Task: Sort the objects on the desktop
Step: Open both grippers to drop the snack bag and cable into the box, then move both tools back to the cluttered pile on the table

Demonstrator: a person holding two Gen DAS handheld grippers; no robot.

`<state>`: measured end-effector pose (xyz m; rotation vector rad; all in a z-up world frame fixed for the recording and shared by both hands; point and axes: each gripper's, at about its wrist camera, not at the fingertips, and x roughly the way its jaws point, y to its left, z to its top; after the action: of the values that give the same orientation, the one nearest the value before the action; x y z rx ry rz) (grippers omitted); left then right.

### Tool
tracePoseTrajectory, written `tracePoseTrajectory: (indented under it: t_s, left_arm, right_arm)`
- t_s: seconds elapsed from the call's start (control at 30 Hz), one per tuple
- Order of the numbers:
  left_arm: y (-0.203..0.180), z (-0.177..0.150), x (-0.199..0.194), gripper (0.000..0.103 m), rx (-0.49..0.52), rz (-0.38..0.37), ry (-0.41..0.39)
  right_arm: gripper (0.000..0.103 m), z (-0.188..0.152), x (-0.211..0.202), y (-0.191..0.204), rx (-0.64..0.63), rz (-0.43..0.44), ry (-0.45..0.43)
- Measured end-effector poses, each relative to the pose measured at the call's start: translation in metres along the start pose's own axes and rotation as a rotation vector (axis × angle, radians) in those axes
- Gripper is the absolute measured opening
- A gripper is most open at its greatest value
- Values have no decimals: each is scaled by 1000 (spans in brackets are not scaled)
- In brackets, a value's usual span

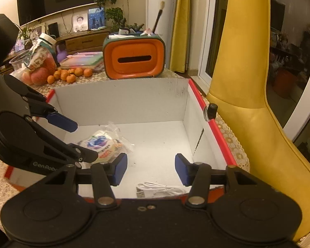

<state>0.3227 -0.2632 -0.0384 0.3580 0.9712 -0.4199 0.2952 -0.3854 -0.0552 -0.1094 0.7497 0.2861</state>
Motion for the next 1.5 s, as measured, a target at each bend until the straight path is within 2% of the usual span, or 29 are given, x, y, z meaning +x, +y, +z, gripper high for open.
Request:
tracePoseTrajectory:
  t_s: [0.17,0.3,0.5,0.67,0.8,1.2,1.4,1.5]
  left_arm:
    - [3,-16,-27,56,-20,25,-69]
    - [3,-29,-49,56,-31,36,-121]
    - [4,-56,-81,56,-51,18,-189]
    - [15,-84,-104,56,-111,4,-211]
    - [22,-106,-122,62,-126,33,-238]
    - [62,-175,-163,66,-255,67,-285]
    - [87,-212,-176,66,-317,108,-295]
    - [102,-227,-182,74,-347,133,-295]
  right_arm:
    - [63,0,-17,9,-12,17,-17]
    - [65,-2,-30,19,-26,29,-28]
    - [71,-2,-47,36,-29,53,-55]
    - [79,-6,-62,50,-35,64,-83]
    - [80,-9,-73,65,-54,74,-95]
    - [85,-16,-88,129,-140,121,-122]
    - [85,-22,-86,161,-119,171,-124]
    - [85,-25,-81,181,-140,185,-127]
